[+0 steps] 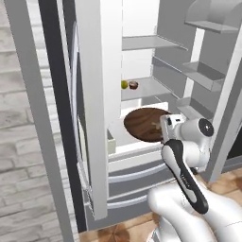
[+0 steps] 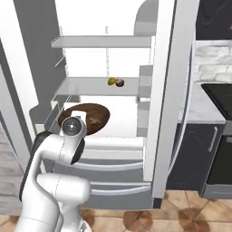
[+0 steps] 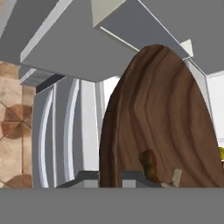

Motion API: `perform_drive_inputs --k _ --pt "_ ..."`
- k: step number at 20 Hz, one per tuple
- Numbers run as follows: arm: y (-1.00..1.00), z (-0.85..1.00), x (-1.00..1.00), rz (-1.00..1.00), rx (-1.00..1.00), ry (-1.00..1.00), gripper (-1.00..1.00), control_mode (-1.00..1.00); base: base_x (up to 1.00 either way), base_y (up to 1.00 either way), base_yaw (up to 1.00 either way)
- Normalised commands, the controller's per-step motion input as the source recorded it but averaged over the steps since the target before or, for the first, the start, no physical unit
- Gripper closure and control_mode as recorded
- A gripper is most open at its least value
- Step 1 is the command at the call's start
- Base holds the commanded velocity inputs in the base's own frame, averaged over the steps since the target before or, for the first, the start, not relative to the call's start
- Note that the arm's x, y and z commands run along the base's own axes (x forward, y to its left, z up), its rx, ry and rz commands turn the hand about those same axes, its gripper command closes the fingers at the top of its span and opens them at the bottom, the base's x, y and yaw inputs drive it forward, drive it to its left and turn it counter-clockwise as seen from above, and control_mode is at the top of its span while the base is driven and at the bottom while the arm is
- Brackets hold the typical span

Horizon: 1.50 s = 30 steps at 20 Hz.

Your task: Pick the chicken drumstick and garlic from their plates and place them in the bowl. Then put the bowl in the fridge.

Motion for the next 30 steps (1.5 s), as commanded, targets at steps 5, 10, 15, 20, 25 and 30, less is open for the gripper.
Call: perform_drive_inputs --k 5,10,15,20,25,30 --pt "0.00 0.00 0.00 0.00 0.00 0.00 1.00 1.00 0.55 -0.15 0.04" --pt "0.00 0.00 0.00 0.00 0.00 0.00 1.00 1.00 0.44 -0.32 0.11" --pt "0.00 0.00 0.00 0.00 0.00 0.00 1.00 1.00 0.46 -0.20 0.08" --pt "0.00 0.00 0.00 0.00 0.00 0.00 1.00 1.00 0.43 -0.18 0.03" --pt "0.00 0.00 0.00 0.00 0.00 0.00 1.00 1.00 0.44 -0.16 0.01" --pt "0.00 0.00 0.00 0.00 0.00 0.00 1.00 1.00 0.20 -0.04 0.00"
